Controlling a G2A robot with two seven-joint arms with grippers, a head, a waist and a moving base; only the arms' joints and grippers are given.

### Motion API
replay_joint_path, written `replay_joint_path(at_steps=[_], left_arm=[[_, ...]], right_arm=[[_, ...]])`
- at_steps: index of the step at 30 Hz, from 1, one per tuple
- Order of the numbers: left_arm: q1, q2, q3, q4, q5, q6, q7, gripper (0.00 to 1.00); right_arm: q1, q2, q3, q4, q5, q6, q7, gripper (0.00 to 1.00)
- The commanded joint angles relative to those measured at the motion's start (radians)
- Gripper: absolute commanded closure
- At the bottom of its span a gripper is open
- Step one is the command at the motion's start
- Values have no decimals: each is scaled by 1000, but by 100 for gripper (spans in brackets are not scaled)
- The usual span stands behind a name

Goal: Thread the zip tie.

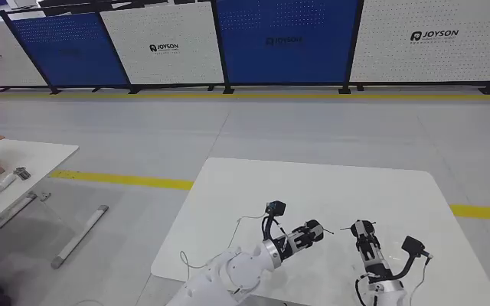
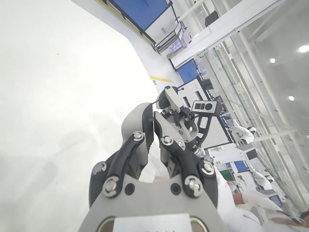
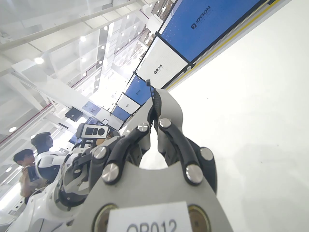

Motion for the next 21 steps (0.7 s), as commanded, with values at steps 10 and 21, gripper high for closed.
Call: replay_joint_path(at_steps=[10, 21], left_arm=[[1, -2, 3, 0, 14, 11, 23, 100], [1, -2, 3, 0, 14, 11, 23, 100]], right_arm=[[-22, 0, 4, -15, 3, -12, -11, 100], [11, -7, -31, -1, -20, 21, 15, 100]])
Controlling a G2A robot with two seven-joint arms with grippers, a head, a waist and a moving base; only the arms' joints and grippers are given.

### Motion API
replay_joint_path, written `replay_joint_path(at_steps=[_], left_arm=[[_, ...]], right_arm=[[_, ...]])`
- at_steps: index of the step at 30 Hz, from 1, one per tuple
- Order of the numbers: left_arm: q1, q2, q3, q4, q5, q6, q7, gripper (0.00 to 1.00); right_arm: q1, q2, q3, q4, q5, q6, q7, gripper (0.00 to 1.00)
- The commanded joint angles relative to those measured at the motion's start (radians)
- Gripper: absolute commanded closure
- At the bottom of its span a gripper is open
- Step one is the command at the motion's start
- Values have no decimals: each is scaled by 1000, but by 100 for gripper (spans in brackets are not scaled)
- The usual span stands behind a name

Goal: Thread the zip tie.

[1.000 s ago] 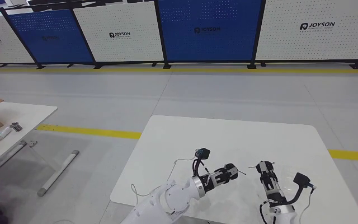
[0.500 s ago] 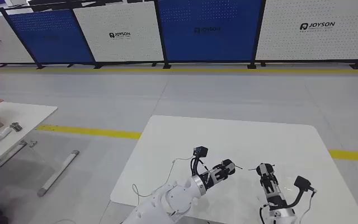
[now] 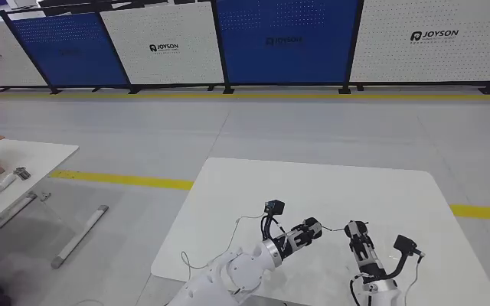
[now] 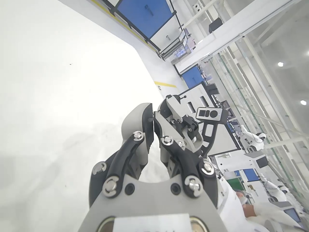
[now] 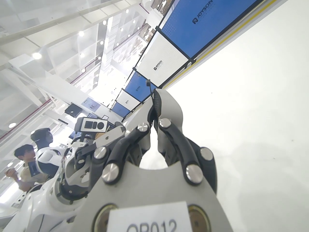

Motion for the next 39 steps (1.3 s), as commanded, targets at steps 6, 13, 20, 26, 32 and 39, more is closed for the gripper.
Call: replay_joint_path(at_steps=[6, 13, 20, 26, 32, 39], left_arm=[[0, 0, 0, 0, 0, 0, 0, 100], [0, 0, 0, 0, 0, 0, 0, 100], [0, 0, 0, 0, 0, 0, 0, 100], [0, 0, 0, 0, 0, 0, 0, 100], [0, 0, 0, 0, 0, 0, 0, 100], [0, 0, 0, 0, 0, 0, 0, 100]], right_arm=[[1, -2, -1, 2, -8, 6, -6, 100], [4, -3, -3, 7, -13, 9, -3, 100], [0, -4, 2, 2, -17, -1, -16, 100], [-3, -4, 0, -2, -25, 4, -10, 100], [6, -7, -10, 3, -36, 19, -2, 100], [13, -9, -14, 11, -38, 26, -3, 100]])
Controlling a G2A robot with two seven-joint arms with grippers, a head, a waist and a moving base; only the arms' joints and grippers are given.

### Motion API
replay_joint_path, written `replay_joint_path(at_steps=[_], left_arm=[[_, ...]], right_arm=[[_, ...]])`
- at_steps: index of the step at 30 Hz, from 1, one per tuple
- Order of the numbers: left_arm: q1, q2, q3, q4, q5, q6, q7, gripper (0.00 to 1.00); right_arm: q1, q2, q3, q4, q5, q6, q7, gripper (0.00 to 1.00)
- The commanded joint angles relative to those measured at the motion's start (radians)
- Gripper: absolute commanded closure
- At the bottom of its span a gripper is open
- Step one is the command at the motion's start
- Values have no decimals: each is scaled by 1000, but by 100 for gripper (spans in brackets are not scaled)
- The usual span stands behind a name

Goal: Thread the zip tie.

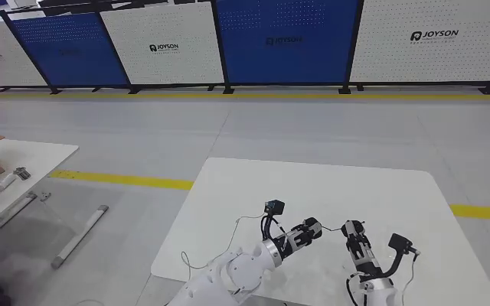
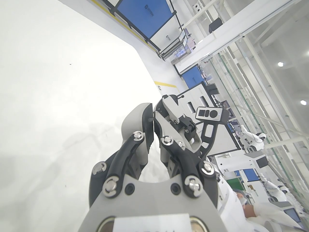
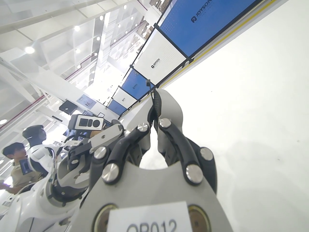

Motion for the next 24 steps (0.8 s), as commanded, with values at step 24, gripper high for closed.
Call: replay_joint_path(at_steps=[24], left_arm=[[0, 0, 0, 0, 0, 0, 0, 100]], right_arm=[[1, -5, 12, 31, 37, -62, -39, 100]])
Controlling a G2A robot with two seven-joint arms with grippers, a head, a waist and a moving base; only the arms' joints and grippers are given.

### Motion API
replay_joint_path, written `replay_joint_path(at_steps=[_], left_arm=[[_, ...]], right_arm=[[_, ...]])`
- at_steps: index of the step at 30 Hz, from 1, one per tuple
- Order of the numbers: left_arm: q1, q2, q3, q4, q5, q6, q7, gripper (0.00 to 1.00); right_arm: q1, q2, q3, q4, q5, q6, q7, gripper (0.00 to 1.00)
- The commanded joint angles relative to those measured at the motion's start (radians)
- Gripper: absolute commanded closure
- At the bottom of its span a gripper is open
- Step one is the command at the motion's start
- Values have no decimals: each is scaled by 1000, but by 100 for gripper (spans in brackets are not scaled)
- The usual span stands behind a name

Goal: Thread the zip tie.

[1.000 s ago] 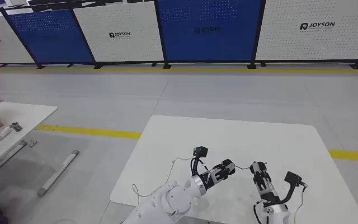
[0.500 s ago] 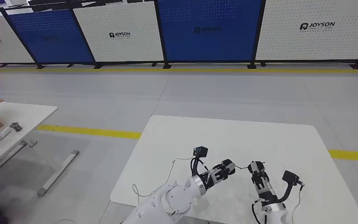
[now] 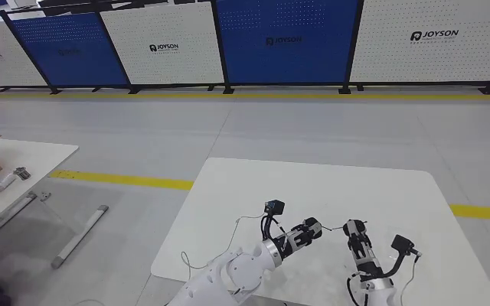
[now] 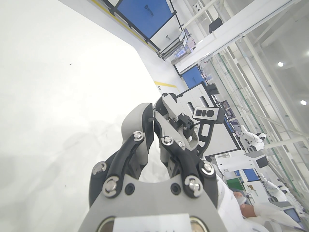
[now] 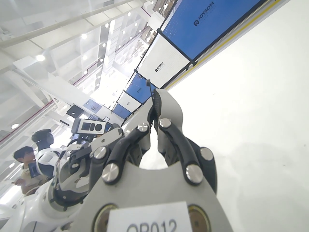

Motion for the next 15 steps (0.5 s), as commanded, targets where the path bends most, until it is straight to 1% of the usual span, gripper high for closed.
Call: replay_joint_path(at_steps=[1, 5, 15], left_arm=[[0, 0, 0, 0, 0, 0, 0, 100], [0, 0, 0, 0, 0, 0, 0, 100], [0, 0, 0, 0, 0, 0, 0, 100]], right_arm=[[-8, 1, 6, -7, 2, -5, 0, 100], [-15, 1, 7, -15, 0, -8, 6, 100], [1, -2, -7, -8, -11, 22, 30, 100]])
